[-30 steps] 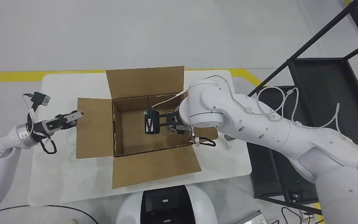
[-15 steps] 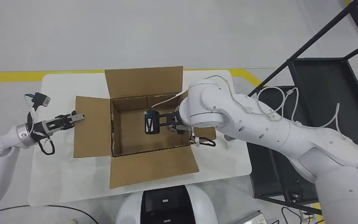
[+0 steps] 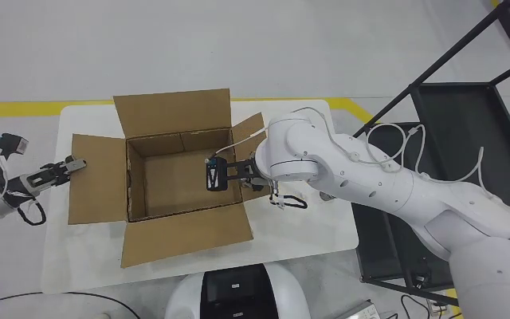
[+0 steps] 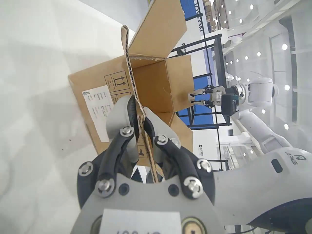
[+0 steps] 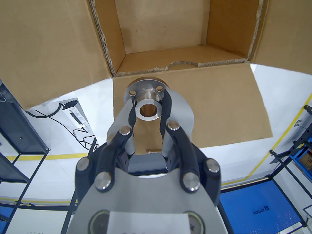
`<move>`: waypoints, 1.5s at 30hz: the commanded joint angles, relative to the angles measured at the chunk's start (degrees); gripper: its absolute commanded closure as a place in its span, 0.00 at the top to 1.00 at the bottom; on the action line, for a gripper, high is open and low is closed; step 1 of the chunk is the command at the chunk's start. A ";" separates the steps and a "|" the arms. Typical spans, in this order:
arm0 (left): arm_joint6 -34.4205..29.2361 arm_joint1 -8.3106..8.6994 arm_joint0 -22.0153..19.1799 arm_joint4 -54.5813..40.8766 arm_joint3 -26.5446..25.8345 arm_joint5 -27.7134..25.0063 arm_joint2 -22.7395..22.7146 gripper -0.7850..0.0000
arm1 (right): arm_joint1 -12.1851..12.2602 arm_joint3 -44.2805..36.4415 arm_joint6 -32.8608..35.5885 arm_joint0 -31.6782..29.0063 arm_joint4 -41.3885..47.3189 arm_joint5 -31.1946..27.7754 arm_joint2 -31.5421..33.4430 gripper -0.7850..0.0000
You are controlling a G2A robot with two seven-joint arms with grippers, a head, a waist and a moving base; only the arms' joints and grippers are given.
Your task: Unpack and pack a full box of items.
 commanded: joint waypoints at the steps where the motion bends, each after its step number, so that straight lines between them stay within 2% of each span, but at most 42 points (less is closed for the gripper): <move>1: 0.08 0.10 0.39 -0.93 0.63 0.17 -0.67 1.00 | 0.00 0.00 0.00 0.00 0.00 0.00 0.00 0.00; 6: 0.47 0.11 0.48 -1.82 0.53 -0.46 -1.42 1.00 | 0.00 0.00 0.00 0.00 0.00 0.00 0.00 0.00; 10: 5.26 0.13 0.20 0.27 0.95 -2.52 -2.89 1.00 | 0.00 0.00 0.00 0.00 0.00 0.00 0.00 0.00; 17: 5.26 0.13 0.20 0.27 0.95 -2.52 -2.89 1.00 | 0.06 0.29 -1.08 -0.49 -0.56 0.32 0.18 0.00; 20: 5.26 0.13 0.20 0.27 0.95 -2.52 -2.89 1.00 | 0.34 0.22 -2.36 -0.62 -1.02 0.31 1.74 0.00; 27: 5.26 0.13 0.20 0.27 0.95 -2.52 -2.89 1.00 | 1.79 -2.54 0.57 0.47 1.29 0.58 7.23 0.00; 34: 5.26 0.13 0.20 0.27 0.95 -2.52 -2.89 1.00 | 7.34 -6.54 6.52 -3.73 2.58 6.52 13.52 0.00; 40: 5.26 0.13 0.20 0.27 0.95 -2.52 -2.89 1.00 | 14.23 -9.40 6.78 -11.49 0.88 6.79 18.18 0.00; 45: 5.26 0.13 0.20 0.27 0.95 -2.52 -2.89 1.00 | 17.98 -10.92 6.78 -18.77 -1.25 6.80 18.62 0.00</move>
